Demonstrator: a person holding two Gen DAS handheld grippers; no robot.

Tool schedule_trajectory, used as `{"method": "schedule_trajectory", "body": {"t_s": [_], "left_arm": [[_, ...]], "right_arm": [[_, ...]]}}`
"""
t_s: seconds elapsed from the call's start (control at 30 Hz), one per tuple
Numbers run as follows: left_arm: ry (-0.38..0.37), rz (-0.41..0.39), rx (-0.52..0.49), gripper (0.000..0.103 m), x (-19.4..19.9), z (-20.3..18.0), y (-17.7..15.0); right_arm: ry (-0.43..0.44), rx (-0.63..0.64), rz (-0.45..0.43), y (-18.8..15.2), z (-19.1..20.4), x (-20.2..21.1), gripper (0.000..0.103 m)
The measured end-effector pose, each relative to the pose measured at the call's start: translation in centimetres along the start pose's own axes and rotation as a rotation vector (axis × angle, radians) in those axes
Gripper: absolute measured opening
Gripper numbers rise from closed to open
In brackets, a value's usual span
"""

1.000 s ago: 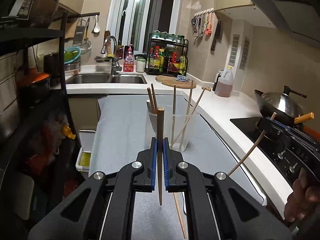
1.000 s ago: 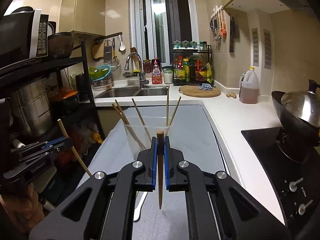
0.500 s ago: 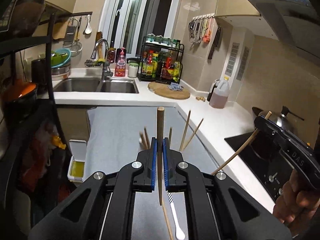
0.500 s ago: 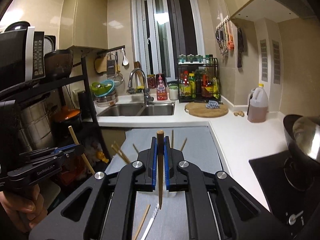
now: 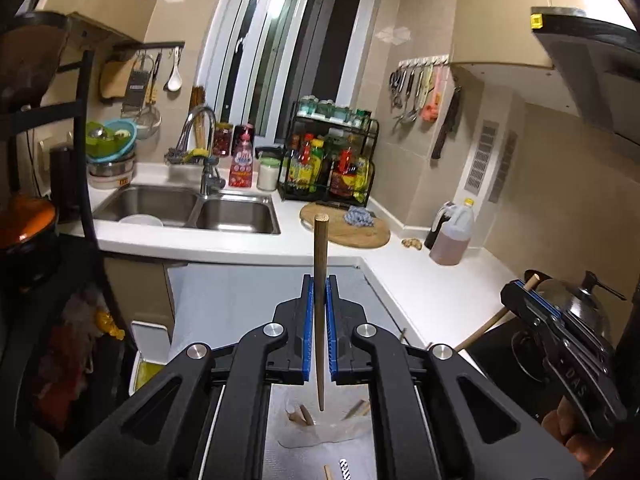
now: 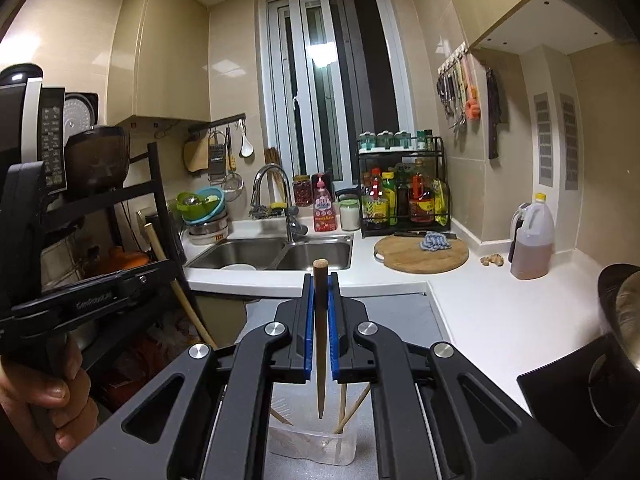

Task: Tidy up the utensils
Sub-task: 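Open both grippers to drop the chopsticks into the container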

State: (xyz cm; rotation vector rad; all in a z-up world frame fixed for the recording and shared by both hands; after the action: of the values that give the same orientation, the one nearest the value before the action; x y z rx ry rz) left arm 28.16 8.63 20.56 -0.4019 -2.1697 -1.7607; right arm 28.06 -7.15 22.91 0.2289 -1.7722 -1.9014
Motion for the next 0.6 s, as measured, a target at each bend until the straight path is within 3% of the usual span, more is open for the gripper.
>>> {"method": "schedule_trajectory", "body": {"t_s": [0.17, 0.3, 0.33, 0.37, 0.43, 0.6], "left_arm": [[0.005, 0.118, 0.015, 0.006, -5.1, 1.1, -3.2], [-0.029, 0.19, 0.008, 0.006, -6.9, 0.8, -5.0], [-0.032, 0.2, 0.005, 0.007, -6.9, 0.9, -5.2], [-0.03, 0.199, -0.001, 0.009, -6.7, 0.8, -5.3], [-0.023, 0.172, -0.013, 0.028, -5.6, 0.8, -4.9], [-0.025, 0.076, -0.018, 0.03, -0.8, 0.8, -3.1]], "right_arm": [[0.005, -0.004, 0.079, -3.1, -0.4, -3.4, 0.006], [0.031, 0.015, 0.16, -5.3, 0.0, -5.4, 0.007], [0.034, 0.025, 0.191, -6.0, 0.2, -5.7, 0.012], [0.031, 0.035, 0.212, -6.4, 0.4, -5.8, 0.02], [0.015, 0.051, 0.216, -6.6, 0.5, -5.2, 0.033], [-0.021, 0.054, 0.169, -5.9, 0.1, -1.8, 0.036]]}}
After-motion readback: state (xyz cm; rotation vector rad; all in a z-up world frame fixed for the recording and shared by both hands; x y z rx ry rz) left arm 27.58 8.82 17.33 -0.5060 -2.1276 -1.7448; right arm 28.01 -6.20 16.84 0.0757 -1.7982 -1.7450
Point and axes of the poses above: each gripper's, at about its wrist camera, not at the fingertips, and x roughly against the way its jaws point, z to its left, y to its top, the point moved 7 cm from there along -x, roughly the way its jaws point, and after that the axes turned 3 degrees about y, right-handed, at the moved point
